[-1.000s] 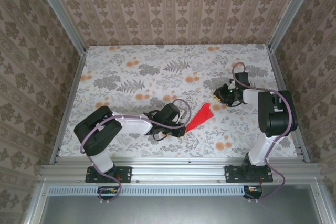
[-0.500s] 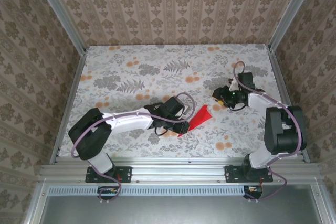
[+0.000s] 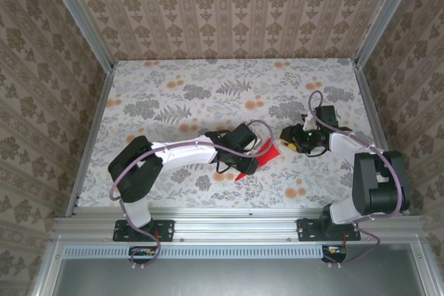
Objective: Fold a paper plane with a square sheet of paper (pick it up from the middle)
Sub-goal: Fold the wing for the fifth time at the center of the table, then turn over a paper plane at the center of the table.
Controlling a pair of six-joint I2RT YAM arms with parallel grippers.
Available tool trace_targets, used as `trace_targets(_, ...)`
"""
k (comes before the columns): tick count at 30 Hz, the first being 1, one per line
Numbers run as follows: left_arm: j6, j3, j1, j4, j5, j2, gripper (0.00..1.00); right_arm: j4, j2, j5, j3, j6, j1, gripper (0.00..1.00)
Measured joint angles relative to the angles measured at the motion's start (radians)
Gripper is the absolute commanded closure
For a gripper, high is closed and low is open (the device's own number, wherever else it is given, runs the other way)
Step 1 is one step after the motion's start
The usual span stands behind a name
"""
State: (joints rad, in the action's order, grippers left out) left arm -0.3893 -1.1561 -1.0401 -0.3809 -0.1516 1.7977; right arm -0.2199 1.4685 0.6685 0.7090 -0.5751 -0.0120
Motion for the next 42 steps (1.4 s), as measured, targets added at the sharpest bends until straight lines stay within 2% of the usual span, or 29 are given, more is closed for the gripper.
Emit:
trace_targets(4,0.023,-0.008,0.000,-0.022,0.018,0.027,0.74,-0.006,-0.012,0.003,-0.022,0.001,0.000,0.53)
trace_targets(15,0.031,-0.008,0.027,-0.032,0.029,0.029,1.00,-0.004,-0.046,0.058,-0.071,-0.008,0.024,0.53)
trace_targets(19,0.027,0.005,0.042,-0.017,0.015,0.029,1.00,0.023,-0.086,0.088,-0.122,-0.051,0.059,0.50)
trace_targets(29,-0.003,0.091,0.106,0.076,-0.090,0.017,1.00,0.174,-0.110,0.091,-0.192,-0.228,0.249,0.42)
trace_targets(35,-0.018,0.117,0.107,0.108,-0.124,-0.013,1.00,0.240,-0.064,0.059,-0.192,-0.278,0.326,0.41)
trace_targets(42,-0.037,0.153,0.114,0.153,-0.147,-0.035,1.00,0.240,-0.011,0.020,-0.191,-0.294,0.370,0.38)
